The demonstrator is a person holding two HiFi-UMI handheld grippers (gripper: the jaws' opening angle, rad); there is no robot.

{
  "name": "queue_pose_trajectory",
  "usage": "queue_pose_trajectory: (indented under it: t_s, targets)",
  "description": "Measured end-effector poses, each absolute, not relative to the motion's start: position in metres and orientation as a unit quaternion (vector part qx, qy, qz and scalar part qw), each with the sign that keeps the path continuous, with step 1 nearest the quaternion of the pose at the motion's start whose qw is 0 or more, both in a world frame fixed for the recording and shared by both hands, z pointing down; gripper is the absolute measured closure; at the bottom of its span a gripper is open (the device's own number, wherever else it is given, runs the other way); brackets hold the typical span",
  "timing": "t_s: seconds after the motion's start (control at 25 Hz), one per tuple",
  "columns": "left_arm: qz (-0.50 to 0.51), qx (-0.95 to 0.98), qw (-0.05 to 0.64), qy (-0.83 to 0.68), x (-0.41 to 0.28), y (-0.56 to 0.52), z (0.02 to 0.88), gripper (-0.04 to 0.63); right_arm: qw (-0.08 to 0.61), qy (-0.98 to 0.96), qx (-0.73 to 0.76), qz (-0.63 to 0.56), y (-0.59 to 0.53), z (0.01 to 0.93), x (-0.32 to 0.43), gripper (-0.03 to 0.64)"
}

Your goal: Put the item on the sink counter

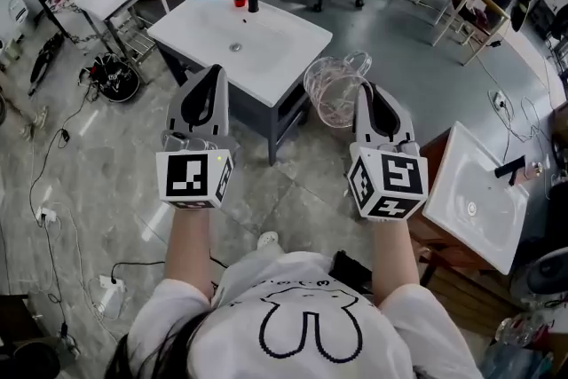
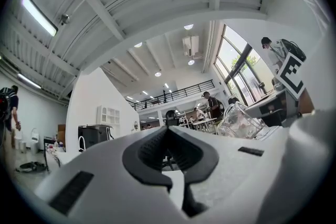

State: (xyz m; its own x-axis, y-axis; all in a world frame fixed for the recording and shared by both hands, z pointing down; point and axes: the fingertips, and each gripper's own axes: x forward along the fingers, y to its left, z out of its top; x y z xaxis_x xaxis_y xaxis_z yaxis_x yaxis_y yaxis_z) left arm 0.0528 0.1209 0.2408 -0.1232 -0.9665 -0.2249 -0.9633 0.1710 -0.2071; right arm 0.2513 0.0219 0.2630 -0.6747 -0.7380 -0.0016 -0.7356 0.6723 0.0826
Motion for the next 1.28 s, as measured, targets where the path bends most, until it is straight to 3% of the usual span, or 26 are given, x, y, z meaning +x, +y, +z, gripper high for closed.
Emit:
queue_pose_trajectory:
  t_s: [1.28]
  targets:
    - [-0.006, -0.649, 0.137, 0.748, -0.129, -0.023, 0.265, 0.586, 0.048, -0.904, 0.423, -0.031, -0.129, 0.29, 0.075, 0.577]
